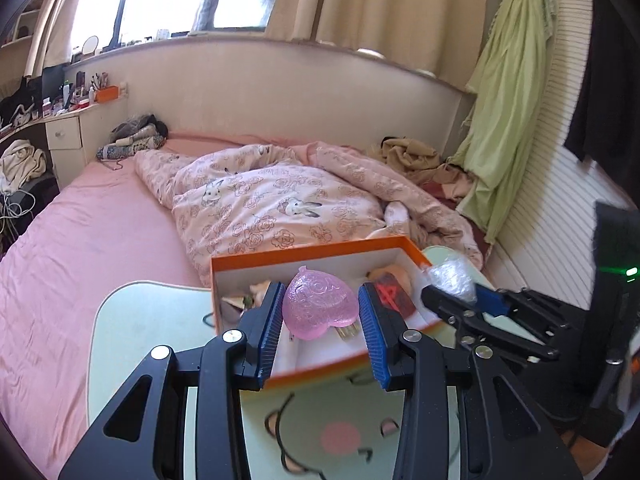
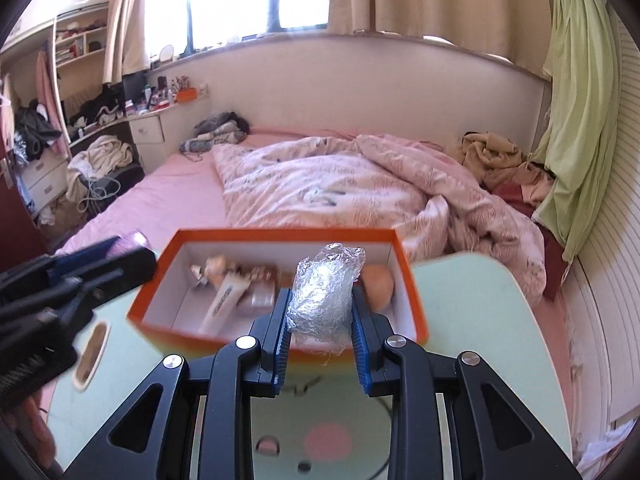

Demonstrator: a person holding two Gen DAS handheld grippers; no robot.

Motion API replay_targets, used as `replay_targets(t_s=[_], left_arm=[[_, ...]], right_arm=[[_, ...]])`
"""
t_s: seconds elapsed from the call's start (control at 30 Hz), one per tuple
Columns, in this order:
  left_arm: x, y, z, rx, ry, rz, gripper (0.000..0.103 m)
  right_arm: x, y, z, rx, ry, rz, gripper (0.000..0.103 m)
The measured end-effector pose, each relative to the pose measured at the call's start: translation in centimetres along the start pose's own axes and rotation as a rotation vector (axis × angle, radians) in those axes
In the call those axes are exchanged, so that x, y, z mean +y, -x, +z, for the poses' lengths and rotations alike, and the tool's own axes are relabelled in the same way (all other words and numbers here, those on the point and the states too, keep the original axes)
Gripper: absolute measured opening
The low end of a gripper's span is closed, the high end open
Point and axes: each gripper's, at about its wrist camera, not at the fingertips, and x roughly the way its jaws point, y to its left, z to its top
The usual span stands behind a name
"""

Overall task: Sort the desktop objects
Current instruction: 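Drop the pink heart into the orange box with left tool while right tool drops the bag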

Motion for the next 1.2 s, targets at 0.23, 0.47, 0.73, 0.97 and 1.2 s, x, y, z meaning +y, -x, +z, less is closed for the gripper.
replay_targets(t_s=[0.23, 0.47, 0.73, 0.97, 1.2], left_arm=[[0.4, -4.1, 0.1, 0.058, 0.015, -0.008, 0.039], [1.0, -6.0, -0.6, 0.085, 0.028, 0.051, 0.054], [1.8, -6.0, -0.7, 0.081, 0.062, 0.031, 0.059], [1.9, -5.5, -1.1, 0.088, 0.060, 0.038, 0.060], [1.7, -4.3, -1.3, 0.080, 0.058, 0.044, 0.061]], right_arm=[[-0.5, -2.8, 0.8, 0.024, -0.007, 0.016, 0.026], [-1.1, -4.8, 0.7, 0.059, -0.038, 0.006, 0.067], [-1.6, -4.6, 0.6, 0.050, -0.053, -0.017, 0.069], [-1.5, -4.2, 0.5, 0.049, -0.043, -0.022, 0.069], [-1.2, -3.1, 0.5, 0.035, -0.036, -0.024, 0.069]])
